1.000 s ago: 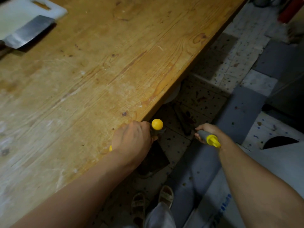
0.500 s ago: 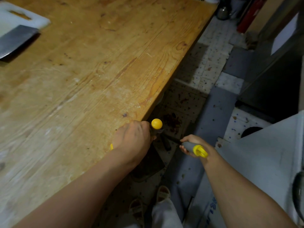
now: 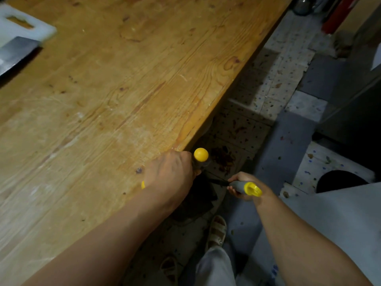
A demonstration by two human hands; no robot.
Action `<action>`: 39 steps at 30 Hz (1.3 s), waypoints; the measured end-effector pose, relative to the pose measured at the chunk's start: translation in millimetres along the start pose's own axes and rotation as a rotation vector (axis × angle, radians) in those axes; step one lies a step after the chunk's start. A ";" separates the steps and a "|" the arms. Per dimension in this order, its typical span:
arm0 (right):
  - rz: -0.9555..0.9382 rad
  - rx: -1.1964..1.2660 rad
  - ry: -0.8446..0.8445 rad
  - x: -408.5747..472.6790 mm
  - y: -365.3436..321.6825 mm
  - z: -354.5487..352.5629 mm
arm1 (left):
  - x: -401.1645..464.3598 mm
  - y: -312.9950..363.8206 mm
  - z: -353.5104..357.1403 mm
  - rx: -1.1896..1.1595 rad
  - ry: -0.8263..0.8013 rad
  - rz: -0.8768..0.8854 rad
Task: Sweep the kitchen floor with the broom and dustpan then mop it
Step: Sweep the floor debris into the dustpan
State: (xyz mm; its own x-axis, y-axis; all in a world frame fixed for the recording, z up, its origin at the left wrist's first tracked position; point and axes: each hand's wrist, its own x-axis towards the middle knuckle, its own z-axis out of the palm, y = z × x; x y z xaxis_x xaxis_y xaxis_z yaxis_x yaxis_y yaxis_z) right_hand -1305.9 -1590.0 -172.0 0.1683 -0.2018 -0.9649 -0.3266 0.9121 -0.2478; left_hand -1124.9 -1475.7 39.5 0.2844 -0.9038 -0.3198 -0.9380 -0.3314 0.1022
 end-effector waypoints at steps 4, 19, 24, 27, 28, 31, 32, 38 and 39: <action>-0.007 0.029 -0.020 13.6 -40.1 -36.1 | 35.6 23.6 -5.8 -0.021 -0.010 -0.023; -0.037 -0.112 0.042 41.5 -172.0 -124.6 | 143.6 104.9 -25.8 0.010 -0.010 -0.064; -0.131 -0.145 0.127 47.8 -201.7 -131.2 | 162.7 113.8 -32.7 0.013 0.028 -0.082; -0.171 -0.148 0.150 55.5 -213.6 -135.4 | 171.0 116.8 -35.9 0.018 0.035 -0.083; -0.175 -0.153 0.155 57.3 -215.2 -137.6 | 172.0 118.3 -36.2 0.017 0.035 -0.084; -0.186 -0.161 0.174 60.0 -221.0 -144.8 | 177.8 118.8 -38.0 0.012 0.034 -0.070; -0.193 -0.163 0.183 58.7 -222.0 -147.0 | 179.7 118.5 -39.0 0.012 0.033 -0.062; -0.141 -0.075 0.142 31.6 -223.5 -143.8 | 183.9 113.6 -47.4 0.010 0.044 -0.005; -0.128 -0.051 0.123 27.0 -222.0 -140.7 | 184.1 112.0 -48.4 0.006 0.041 0.008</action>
State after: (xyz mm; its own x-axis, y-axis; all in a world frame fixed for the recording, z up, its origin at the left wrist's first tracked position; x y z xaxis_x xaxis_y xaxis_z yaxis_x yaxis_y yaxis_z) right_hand -1359.7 -1848.1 -155.4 0.0972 -0.3603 -0.9278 -0.3572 0.8574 -0.3704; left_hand -1168.0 -1692.2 37.7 0.2848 -0.9168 -0.2798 -0.9413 -0.3226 0.0989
